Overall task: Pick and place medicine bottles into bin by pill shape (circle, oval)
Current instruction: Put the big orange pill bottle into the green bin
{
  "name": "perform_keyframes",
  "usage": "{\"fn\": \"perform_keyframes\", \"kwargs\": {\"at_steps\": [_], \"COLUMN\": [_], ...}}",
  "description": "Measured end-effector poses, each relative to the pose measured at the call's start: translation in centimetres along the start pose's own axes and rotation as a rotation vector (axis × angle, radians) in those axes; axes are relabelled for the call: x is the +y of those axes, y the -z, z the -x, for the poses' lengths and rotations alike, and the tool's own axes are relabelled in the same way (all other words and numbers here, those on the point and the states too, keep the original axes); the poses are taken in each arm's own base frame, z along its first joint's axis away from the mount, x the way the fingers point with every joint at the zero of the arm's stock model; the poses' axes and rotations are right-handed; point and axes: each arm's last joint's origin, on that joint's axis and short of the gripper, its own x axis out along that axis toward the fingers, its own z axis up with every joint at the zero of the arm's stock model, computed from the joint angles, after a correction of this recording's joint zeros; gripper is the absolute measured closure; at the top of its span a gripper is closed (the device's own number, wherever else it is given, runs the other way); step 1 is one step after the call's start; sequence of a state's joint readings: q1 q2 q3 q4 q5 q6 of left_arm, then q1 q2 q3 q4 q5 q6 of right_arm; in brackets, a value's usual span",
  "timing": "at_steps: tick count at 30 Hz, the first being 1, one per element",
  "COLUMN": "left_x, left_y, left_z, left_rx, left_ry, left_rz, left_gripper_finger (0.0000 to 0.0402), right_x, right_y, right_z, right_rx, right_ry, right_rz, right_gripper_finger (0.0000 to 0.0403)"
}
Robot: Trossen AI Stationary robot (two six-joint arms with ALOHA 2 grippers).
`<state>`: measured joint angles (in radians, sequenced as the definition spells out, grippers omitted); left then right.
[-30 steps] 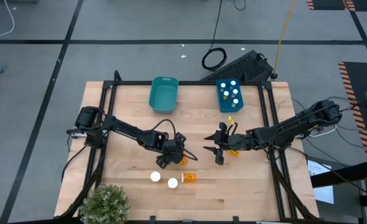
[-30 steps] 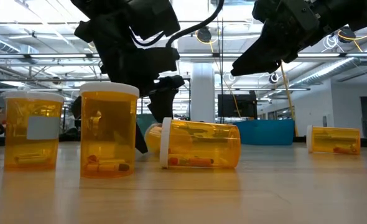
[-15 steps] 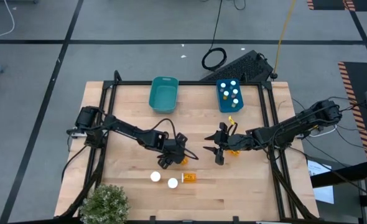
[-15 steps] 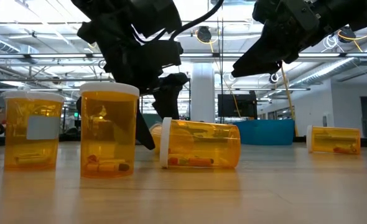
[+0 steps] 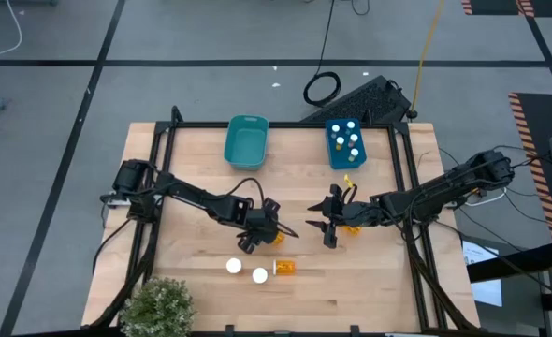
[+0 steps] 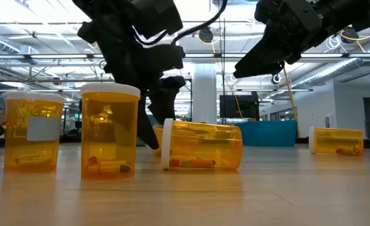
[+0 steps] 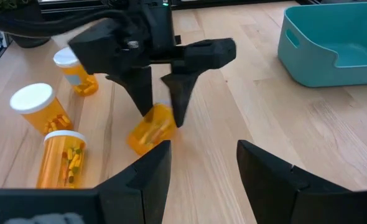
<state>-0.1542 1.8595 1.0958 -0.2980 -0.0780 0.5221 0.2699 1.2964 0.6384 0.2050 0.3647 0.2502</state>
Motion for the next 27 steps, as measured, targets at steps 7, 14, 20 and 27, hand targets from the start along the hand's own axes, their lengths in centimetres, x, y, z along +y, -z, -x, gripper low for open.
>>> {"fn": "perform_keyframes", "kwargs": {"at_steps": [7,14,20,27], "left_x": [0.8,1.0,1.6,2.2], "left_y": [0.5,0.7,0.8,0.7], "left_z": [0.0,-0.1,-0.1,-0.1], "left_rx": [0.036,0.034,0.003,-0.042], "left_ry": [-0.063,-0.055,-0.045,-0.051], "left_rz": [0.281,0.309,0.329,0.377], "left_gripper_finger": [0.0164,0.0163,0.0162,0.0137], "right_x": [0.0,0.0,0.0,0.0], "right_y": [0.0,0.0,0.0,0.2], "right_z": [0.0,0.0,0.0,0.0], "right_rx": [0.000,0.000,0.005,0.019], "right_ry": [0.000,0.000,-0.002,0.001], "right_rz": [0.000,0.000,0.002,0.008], "right_gripper_finger": [0.0225,0.0225,0.0225,0.0225]}}
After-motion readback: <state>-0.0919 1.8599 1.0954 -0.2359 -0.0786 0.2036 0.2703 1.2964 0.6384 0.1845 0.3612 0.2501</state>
